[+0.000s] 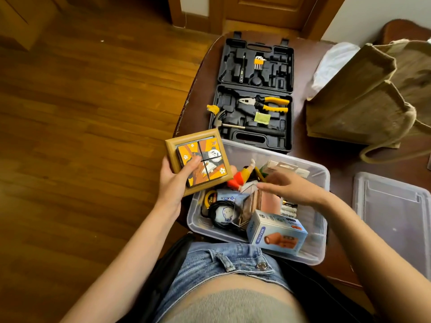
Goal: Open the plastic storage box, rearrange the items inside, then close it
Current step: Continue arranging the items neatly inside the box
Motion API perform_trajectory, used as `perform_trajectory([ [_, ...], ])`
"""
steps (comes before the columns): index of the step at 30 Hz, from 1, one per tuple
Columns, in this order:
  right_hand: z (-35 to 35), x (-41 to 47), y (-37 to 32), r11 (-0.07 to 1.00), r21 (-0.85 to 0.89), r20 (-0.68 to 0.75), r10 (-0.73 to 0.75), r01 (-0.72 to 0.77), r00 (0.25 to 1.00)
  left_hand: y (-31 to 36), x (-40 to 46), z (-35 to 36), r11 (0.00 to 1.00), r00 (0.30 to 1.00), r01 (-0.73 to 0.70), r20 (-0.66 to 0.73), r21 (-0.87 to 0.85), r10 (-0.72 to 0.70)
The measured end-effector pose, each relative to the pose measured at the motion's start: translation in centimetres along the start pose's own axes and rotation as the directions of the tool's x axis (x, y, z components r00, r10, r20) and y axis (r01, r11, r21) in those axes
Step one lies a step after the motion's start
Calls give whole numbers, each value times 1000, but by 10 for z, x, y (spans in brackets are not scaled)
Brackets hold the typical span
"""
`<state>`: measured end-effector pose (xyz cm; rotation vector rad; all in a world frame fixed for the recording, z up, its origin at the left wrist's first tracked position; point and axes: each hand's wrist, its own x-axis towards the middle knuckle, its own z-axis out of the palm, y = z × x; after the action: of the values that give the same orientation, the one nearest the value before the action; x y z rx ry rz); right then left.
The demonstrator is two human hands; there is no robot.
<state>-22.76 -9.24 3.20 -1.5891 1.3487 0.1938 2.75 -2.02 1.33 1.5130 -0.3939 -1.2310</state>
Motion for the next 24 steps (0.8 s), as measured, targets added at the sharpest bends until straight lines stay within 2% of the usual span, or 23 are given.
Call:
perform_trajectory([
  [2, -7, -22, 20, 996, -50, 161, 81, -74, 984, -3, -1, 3, 1000, 999, 1, 40, 27, -2],
  [4, -6, -38, 36, 995, -47, 320, 101, -91, 942, -7, -2, 7, 997, 997, 0, 81, 72, -6],
  [6, 5, -44, 46, 991, -60, 380, 130, -116, 916, -9, -2, 11, 995, 992, -4, 125, 98, -8],
  [8, 20, -45, 53, 989, -48, 341, 149, -141, 928, -9, -3, 15, 993, 988, -19, 153, 117, 1],
  [9, 26, -44, 55, 990, 22, 314, 123, -136, 941, -9, -3, 17, 992, 987, -25, 161, 122, 5],
  [12, 36, -42, 58, 915, 393, 150, 37, -94, 988, -7, -2, 20, 994, 985, -14, 172, 109, -5],
  [14, 36, -37, 56, 825, 563, 18, 61, -61, 998, -5, -3, 23, 997, 984, 10, 177, 73, -23],
  [19, 29, -26, 43, 787, 616, -97, 83, -5, 992, 6, -1, 24, 990, 974, 87, 219, -114, -60],
  [24, 23, -13, 29, 756, 651, -277, 152, 69, 949, 12, 0, 20, 996, 962, 69, 270, -64, -50],
])
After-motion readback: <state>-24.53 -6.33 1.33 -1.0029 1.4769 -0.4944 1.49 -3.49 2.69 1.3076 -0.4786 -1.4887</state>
